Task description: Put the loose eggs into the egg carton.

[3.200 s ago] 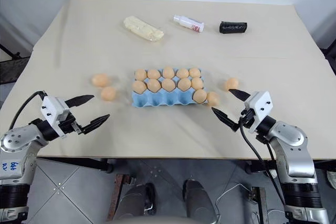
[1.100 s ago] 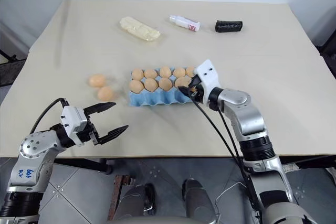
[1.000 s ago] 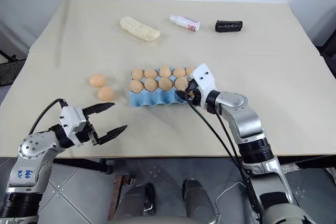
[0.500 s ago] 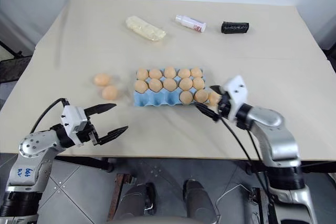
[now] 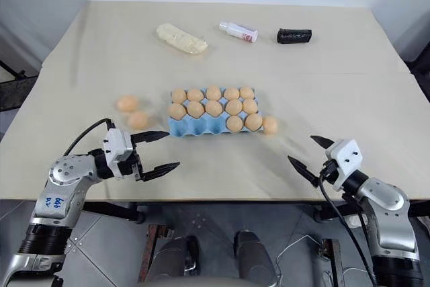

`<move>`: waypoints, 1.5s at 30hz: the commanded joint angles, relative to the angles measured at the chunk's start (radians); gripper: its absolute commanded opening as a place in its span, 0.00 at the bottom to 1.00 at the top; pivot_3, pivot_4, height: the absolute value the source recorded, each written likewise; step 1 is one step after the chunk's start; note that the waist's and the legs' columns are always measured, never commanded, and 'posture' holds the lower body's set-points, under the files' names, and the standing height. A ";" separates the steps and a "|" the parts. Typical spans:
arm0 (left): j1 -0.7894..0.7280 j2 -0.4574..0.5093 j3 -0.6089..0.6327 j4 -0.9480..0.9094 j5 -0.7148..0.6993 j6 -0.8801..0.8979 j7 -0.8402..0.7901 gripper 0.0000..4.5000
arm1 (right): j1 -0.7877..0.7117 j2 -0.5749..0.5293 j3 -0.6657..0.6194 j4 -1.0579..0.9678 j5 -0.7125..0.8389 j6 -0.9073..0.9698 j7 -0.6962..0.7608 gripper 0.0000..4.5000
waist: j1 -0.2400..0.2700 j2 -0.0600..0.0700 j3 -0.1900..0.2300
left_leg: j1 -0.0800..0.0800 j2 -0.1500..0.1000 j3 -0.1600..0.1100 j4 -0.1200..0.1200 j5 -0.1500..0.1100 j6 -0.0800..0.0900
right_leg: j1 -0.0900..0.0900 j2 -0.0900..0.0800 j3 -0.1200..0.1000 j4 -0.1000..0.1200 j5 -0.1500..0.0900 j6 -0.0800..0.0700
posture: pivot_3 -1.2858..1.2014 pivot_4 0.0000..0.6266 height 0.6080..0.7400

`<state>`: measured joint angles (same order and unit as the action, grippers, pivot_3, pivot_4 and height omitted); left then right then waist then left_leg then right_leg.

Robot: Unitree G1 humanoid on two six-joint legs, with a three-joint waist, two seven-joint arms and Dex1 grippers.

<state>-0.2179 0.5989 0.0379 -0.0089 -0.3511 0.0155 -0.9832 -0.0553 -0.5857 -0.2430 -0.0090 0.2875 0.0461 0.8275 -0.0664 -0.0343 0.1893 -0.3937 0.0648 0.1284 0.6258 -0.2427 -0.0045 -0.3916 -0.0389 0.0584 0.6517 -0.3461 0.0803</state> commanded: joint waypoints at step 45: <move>0.162 0.005 0.186 -0.052 -0.008 -0.015 0.148 1.00 | -0.461 0.119 0.349 -0.063 -0.002 0.266 0.055 0.43 | -0.019 0.000 0.000 | 0.003 0.001 0.000 -0.005 -0.001 -0.005 | -0.001 -0.001 0.000 0.002 -0.001 -0.003 | 0.52 0.24 1.00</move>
<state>-0.0566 0.6048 0.1999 -0.0558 -0.3507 0.0175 -0.8417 -0.4968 -0.4733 0.1013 -0.0529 0.2973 0.2895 0.9170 -0.0855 -0.0342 0.1896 -0.3912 0.0653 0.1284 0.6209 -0.2434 -0.0099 -0.3928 -0.0406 0.0576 0.6532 -0.3473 0.0768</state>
